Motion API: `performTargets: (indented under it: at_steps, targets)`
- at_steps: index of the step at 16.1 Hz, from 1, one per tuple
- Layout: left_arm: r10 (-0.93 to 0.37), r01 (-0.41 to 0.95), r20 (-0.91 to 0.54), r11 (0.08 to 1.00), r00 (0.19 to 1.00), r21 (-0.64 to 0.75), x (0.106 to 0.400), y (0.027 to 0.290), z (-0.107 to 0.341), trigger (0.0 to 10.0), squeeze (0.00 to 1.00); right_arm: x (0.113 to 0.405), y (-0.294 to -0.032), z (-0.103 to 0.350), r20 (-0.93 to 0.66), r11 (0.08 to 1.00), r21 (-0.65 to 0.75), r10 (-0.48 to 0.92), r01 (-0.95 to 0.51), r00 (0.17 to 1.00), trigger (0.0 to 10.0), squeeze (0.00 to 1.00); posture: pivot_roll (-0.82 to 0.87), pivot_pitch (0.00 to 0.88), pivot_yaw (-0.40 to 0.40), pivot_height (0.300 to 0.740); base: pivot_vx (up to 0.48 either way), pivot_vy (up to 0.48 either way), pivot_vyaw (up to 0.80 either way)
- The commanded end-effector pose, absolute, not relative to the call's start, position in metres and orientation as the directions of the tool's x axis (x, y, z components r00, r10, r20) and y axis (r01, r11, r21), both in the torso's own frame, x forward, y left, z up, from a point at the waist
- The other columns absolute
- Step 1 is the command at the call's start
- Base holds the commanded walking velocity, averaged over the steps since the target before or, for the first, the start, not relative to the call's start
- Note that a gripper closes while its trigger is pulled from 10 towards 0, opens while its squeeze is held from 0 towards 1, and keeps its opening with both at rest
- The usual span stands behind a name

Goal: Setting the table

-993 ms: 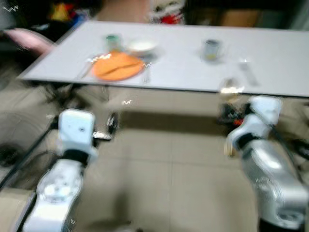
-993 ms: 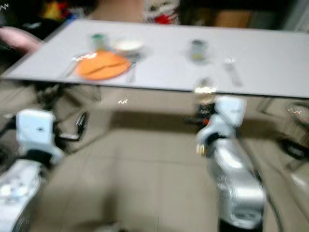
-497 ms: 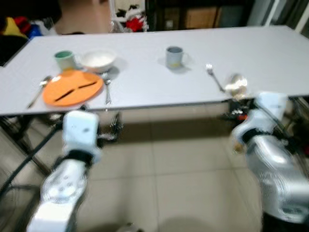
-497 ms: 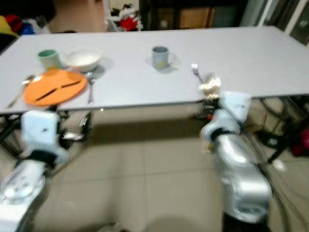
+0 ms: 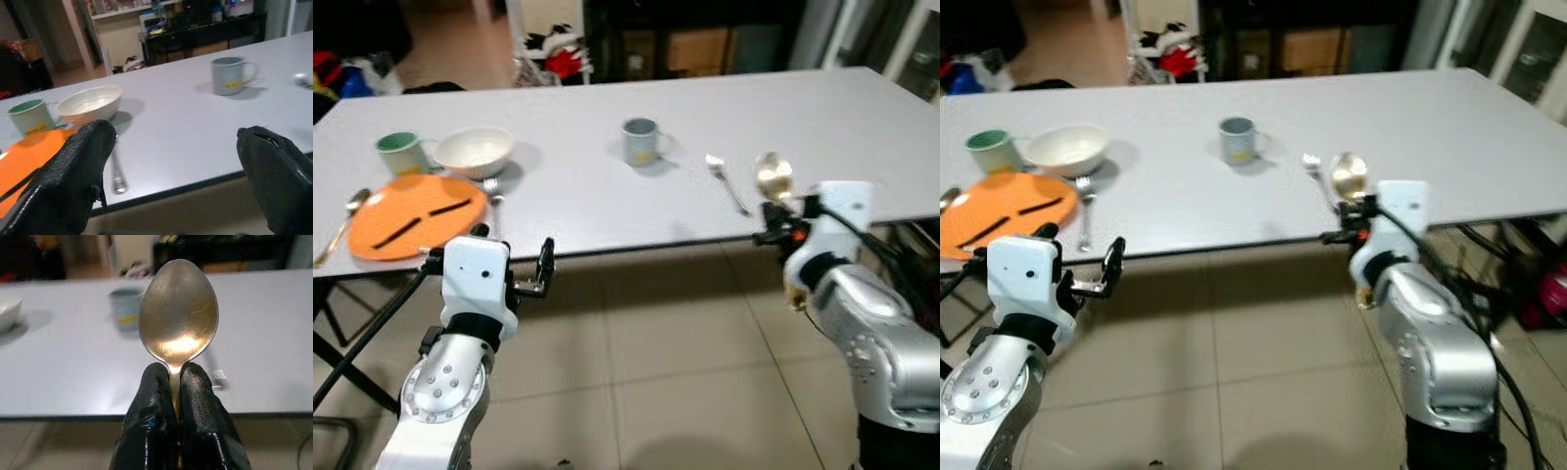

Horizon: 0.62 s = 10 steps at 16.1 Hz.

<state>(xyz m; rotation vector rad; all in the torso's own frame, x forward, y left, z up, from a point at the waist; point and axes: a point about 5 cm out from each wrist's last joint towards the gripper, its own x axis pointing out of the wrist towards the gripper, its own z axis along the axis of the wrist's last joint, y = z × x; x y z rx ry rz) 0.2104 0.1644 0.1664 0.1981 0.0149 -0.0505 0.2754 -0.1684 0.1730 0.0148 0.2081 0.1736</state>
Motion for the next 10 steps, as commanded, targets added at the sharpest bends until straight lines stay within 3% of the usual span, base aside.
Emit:
performTargets:
  at_steps: [1,10]
  targets:
    - [-0.051,0.054,-0.021,0.976,0.998,0.209,0.2109,0.1652,0.1661,10.0,0.0,0.2782,-0.1681,0.1737,-0.228,0.983,0.008,0.181,-0.184,0.957,10.0,0.0,-0.07,0.019,0.003,0.74,0.398,0.0,0.0]
    - [-0.109,0.115,-0.039,0.969,0.993,0.218,0.2097,0.1583,0.1627,10.0,0.0,0.2882,-0.1711,0.1651,-0.326,0.976,-0.064,0.174,-0.206,0.929,10.0,0.0,-0.08,0.004,0.007,0.74,0.398,0.0,0.0]
